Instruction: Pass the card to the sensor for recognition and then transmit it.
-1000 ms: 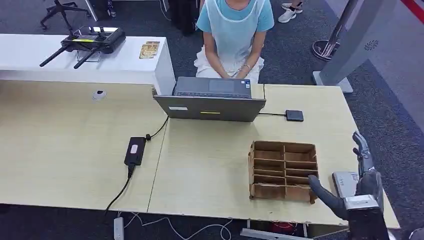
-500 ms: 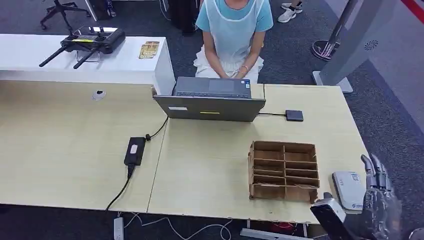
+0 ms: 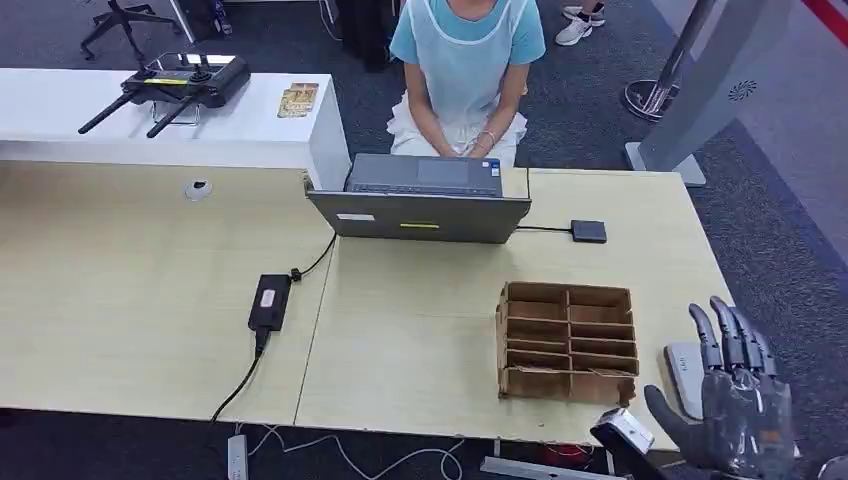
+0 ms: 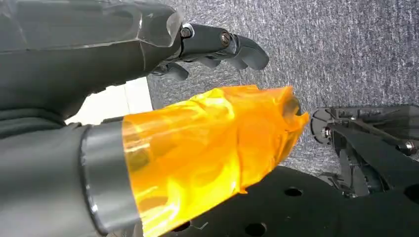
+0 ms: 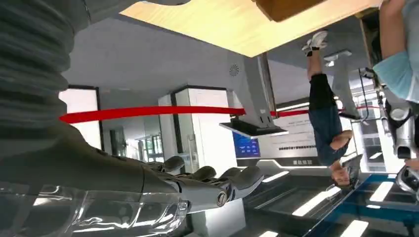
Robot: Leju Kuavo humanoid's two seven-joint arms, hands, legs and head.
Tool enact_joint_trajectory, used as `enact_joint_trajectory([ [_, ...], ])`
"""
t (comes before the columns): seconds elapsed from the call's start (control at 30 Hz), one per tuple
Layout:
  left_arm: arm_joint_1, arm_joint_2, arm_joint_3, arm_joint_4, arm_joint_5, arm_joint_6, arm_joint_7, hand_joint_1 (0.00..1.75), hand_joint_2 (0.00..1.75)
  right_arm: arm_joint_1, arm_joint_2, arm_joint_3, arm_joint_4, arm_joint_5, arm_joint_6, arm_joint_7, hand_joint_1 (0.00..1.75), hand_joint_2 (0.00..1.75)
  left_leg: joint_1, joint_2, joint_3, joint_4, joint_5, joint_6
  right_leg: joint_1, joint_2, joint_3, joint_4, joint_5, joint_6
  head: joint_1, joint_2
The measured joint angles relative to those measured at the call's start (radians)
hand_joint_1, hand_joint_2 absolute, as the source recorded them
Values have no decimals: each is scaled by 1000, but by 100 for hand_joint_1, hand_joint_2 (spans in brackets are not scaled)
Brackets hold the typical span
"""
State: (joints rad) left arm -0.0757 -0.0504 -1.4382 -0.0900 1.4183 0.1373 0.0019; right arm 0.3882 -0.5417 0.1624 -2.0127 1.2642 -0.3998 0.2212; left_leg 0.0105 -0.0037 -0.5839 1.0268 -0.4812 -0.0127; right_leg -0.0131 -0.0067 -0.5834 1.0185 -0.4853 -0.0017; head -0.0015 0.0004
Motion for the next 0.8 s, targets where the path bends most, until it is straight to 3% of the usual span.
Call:
enact_joint_trajectory([
  [0.27,-1,4,-2,0,1,0,0,0,0,-24,-32,44,20,6,18,13,0,175,0,0,0,0,0,0,0,0,0,0,0,0,0,0],
  [0.47,-1,5,-8,0,17,0,0,0,0,-58,-56,104,42,2,72,76,0,175,0,0,0,0,0,0,0,0,0,0,0,0,0,0],
  [0.8,-1,2,-10,0,27,0,6,0,0,-123,-68,158,87,-50,181,98,0,175,0,0,0,0,0,0,0,0,0,0,0,0,0,0],
])
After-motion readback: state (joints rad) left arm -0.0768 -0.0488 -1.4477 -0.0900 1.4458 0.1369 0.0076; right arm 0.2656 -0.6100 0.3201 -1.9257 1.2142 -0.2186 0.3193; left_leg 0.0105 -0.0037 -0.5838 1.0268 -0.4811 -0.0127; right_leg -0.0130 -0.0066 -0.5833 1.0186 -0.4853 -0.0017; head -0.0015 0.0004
